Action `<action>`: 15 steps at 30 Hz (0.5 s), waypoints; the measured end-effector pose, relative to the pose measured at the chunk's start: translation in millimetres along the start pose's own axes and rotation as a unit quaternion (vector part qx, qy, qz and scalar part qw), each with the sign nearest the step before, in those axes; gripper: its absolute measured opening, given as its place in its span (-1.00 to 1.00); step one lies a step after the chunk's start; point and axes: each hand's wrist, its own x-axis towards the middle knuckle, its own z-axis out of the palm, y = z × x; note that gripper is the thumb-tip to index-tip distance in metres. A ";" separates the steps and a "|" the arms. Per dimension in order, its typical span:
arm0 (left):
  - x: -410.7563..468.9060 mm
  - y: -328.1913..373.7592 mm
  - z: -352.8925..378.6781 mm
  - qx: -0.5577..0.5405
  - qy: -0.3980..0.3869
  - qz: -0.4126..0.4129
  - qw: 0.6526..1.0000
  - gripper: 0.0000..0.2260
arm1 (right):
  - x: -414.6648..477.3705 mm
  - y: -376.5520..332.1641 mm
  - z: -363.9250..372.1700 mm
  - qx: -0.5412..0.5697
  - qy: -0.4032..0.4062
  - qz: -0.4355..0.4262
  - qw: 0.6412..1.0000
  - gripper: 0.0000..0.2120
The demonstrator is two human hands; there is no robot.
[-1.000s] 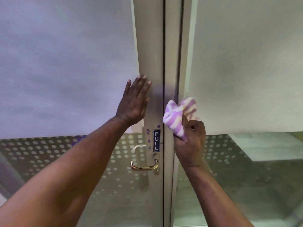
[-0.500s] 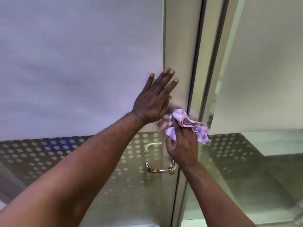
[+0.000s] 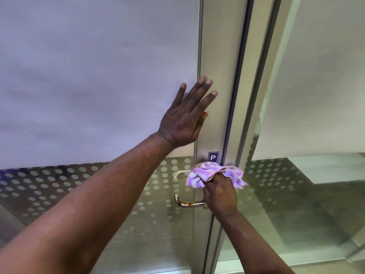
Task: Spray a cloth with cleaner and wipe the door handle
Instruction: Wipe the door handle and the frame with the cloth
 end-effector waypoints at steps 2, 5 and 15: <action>0.1 0.3 0.3 0.000 0.002 -0.003 1.000 -0.54 | -2.7 -1.9 -2.0 0.010 -0.022 0.015 1.000 -0.52; 0.2 0.6 0.9 0.007 0.004 0.002 1.000 -0.54 | -0.5 -5.3 -7.6 0.024 -0.021 0.036 0.999 -0.50; -0.4 0.1 1.9 0.017 0.001 0.005 1.000 -0.54 | 36.7 -12.9 -33.7 -0.015 0.138 0.041 0.990 -0.59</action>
